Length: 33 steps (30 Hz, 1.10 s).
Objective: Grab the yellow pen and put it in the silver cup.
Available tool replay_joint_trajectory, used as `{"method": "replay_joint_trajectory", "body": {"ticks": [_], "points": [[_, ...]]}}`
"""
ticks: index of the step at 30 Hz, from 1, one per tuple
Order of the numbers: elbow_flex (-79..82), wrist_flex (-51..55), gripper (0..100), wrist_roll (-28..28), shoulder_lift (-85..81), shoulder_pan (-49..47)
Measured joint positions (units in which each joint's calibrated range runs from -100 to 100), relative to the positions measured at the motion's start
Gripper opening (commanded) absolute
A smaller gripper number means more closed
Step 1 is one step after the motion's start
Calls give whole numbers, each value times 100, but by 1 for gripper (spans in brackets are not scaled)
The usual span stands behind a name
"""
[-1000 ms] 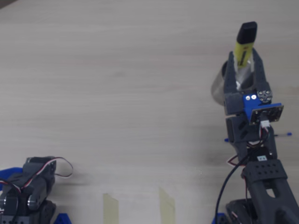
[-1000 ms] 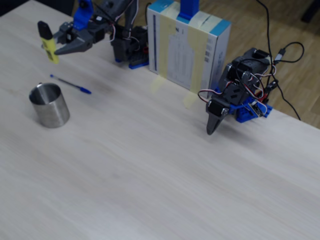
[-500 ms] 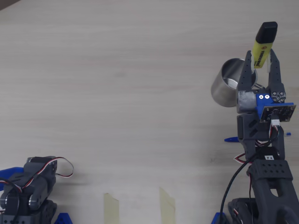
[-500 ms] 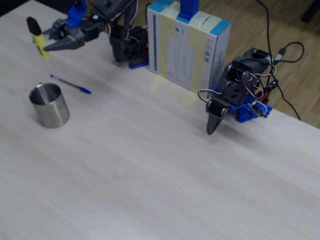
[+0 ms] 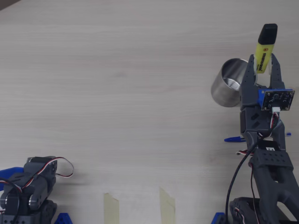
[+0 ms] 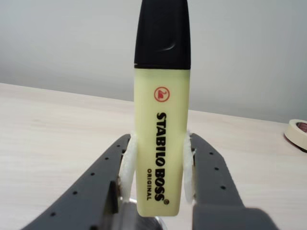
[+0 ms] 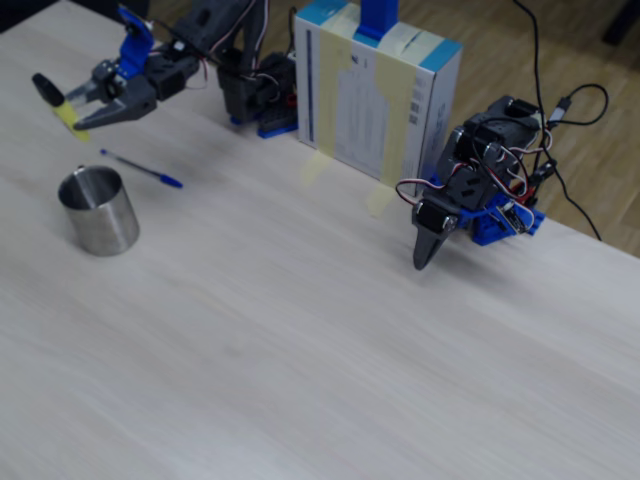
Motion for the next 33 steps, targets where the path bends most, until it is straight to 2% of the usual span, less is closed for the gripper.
{"method": "replay_joint_trajectory", "body": {"ticks": [22, 33], "points": [[-45, 0, 2, -5, 466, 466], [-27, -84, 2, -10, 483, 1007]]}}
